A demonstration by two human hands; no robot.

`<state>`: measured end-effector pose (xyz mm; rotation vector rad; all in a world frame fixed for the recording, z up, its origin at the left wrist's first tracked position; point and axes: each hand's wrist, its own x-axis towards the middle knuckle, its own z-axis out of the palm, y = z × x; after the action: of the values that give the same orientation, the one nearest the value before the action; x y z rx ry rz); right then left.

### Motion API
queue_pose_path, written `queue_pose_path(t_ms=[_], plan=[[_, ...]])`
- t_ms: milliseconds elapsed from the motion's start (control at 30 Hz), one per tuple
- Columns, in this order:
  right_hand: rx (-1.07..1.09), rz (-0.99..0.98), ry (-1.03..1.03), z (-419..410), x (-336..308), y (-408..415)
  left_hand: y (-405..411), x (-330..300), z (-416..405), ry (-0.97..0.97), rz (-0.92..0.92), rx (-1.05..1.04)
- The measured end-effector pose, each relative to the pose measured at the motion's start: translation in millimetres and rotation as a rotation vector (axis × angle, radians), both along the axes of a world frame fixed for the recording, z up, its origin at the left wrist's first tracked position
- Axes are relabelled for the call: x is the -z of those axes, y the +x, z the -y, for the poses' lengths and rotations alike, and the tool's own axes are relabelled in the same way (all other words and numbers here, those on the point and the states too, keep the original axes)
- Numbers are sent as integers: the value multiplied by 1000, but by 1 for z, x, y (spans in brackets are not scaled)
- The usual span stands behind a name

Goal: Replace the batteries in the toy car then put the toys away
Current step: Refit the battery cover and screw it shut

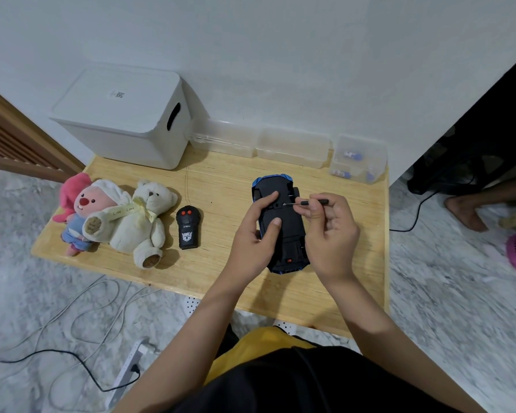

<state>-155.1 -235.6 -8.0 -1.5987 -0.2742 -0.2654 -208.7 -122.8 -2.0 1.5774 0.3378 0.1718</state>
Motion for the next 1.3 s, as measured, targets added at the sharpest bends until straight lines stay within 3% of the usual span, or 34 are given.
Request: queue_pose_path(t_ms=[733, 1000, 1300], plan=[[3, 171, 9, -3, -42, 14, 12, -38, -1, 30, 143, -23], [26, 138, 30, -5, -48, 13, 12, -41, -2, 38, 146, -23], [19, 259, -156, -5, -53, 13, 8, -41, -7, 74, 132, -31]])
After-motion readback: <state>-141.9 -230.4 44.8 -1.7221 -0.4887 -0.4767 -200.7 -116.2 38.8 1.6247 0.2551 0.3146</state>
